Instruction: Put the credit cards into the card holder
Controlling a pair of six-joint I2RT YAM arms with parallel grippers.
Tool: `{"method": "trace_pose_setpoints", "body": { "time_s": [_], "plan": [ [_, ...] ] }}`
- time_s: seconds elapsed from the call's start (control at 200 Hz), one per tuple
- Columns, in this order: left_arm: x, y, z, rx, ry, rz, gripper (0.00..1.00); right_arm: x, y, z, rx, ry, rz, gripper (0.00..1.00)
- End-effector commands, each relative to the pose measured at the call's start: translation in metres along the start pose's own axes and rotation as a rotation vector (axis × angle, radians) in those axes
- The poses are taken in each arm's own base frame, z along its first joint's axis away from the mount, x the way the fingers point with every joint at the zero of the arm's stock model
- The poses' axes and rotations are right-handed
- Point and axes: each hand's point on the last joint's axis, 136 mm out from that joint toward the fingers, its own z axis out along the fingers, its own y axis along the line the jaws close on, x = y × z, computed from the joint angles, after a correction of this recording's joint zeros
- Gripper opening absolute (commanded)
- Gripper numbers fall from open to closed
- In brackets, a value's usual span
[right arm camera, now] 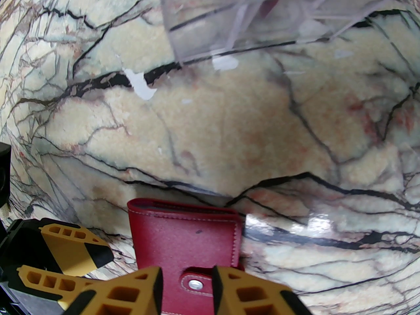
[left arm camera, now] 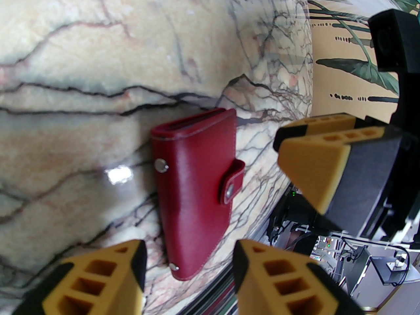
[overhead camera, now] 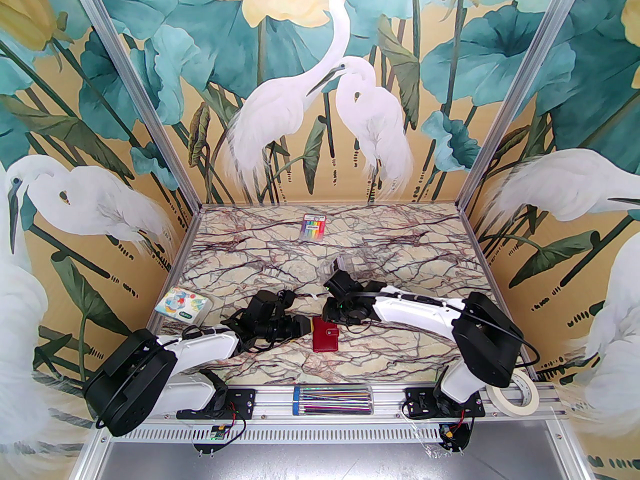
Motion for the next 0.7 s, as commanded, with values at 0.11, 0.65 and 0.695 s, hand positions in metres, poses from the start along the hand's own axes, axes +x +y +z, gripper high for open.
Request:
{"method": "trace_pose_setpoints", "body": {
  "time_s": [0.11,0.65,0.695],
  "plan": [
    [-0.004,-0.009,0.005,0.027,-0.005,0.019,0.43,0.009,0.004,-0.002,0.032,0.034,0.004,0.30],
    [0.002,-0.008,0.012,0.018,0.017,0.025,0.41,0.032,0.002,0.004,0.062,0.126,-0.026,0.35],
    [0.003,-0.007,0.013,0.017,0.020,0.025,0.41,0.032,0.001,0.006,0.068,0.129,-0.024,0.35]
  ]
}}
